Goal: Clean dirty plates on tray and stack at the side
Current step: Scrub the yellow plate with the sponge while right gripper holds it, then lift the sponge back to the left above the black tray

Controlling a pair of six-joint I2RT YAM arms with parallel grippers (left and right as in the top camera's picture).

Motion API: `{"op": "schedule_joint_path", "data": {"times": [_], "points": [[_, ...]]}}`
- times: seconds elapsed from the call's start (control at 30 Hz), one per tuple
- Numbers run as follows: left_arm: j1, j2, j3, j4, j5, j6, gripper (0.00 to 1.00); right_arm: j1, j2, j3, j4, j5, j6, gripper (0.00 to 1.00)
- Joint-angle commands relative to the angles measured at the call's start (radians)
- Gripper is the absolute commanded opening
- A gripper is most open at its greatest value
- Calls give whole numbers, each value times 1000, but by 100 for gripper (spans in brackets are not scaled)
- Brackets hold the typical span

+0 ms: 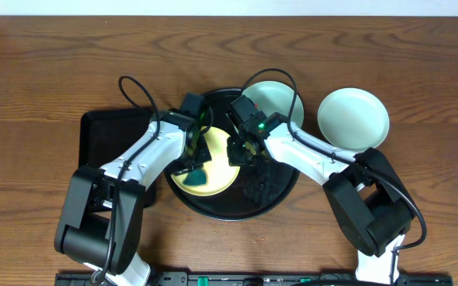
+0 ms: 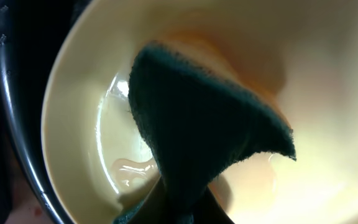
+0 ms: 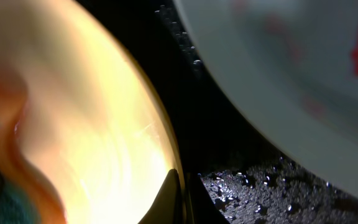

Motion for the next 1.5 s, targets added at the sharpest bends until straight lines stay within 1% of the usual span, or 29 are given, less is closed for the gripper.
{"op": "schedule_joint_path", "data": {"times": [0.0, 0.07, 0.13, 0.23, 0.27, 0.33, 0.43, 0.5, 0.7, 0.93, 1.03, 1.17, 1.2, 1.23, 1.27, 1.3, 1.47], "points": [[9, 20, -21, -35, 153, 116, 8, -8, 18, 12, -6, 6, -8, 1], [9, 20, -21, -10, 284, 195, 7, -8, 18, 12, -6, 6, -8, 1], [9, 20, -21, 25, 377, 230, 8, -8, 18, 12, -6, 6, -8, 1], [11, 20, -21, 101, 376, 225, 7, -8, 18, 12, -6, 6, -8, 1], [12, 20, -21, 126, 350, 221, 7, -8, 18, 12, -6, 6, -8, 1], [12, 20, -21, 166, 249, 198, 8, -8, 18, 12, -6, 6, -8, 1], [12, 20, -21, 179, -28, 107, 7, -8, 18, 12, -7, 6, -8, 1], [12, 19, -17, 174, -103, 105, 7, -8, 18, 12, -8, 6, -8, 1], [12, 13, 77, 65, -208, 105, 7, -8, 18, 12, -7, 6, -8, 1], [15, 4, 259, -147, -207, 105, 7, -8, 18, 12, -9, 6, -8, 1], [39, -12, 342, -246, -189, 109, 7, -8, 18, 12, -9, 6, -8, 1], [99, -35, 418, -323, -132, 164, 7, -8, 18, 12, -9, 6, -8, 1], [138, -41, 434, -345, -101, 190, 8, -8, 18, 12, -7, 6, -8, 1], [152, -42, 438, -354, -101, 193, 8, -8, 18, 12, -3, 5, -10, 1], [196, -42, 438, -369, -102, 216, 7, -8, 13, 13, 13, -30, -57, 1], [211, -42, 438, -372, -102, 225, 7, -8, 6, 15, 24, -55, -93, 1], [304, -42, 438, -376, -103, 249, 8, -6, -47, 41, 13, -35, -163, 1]]}}
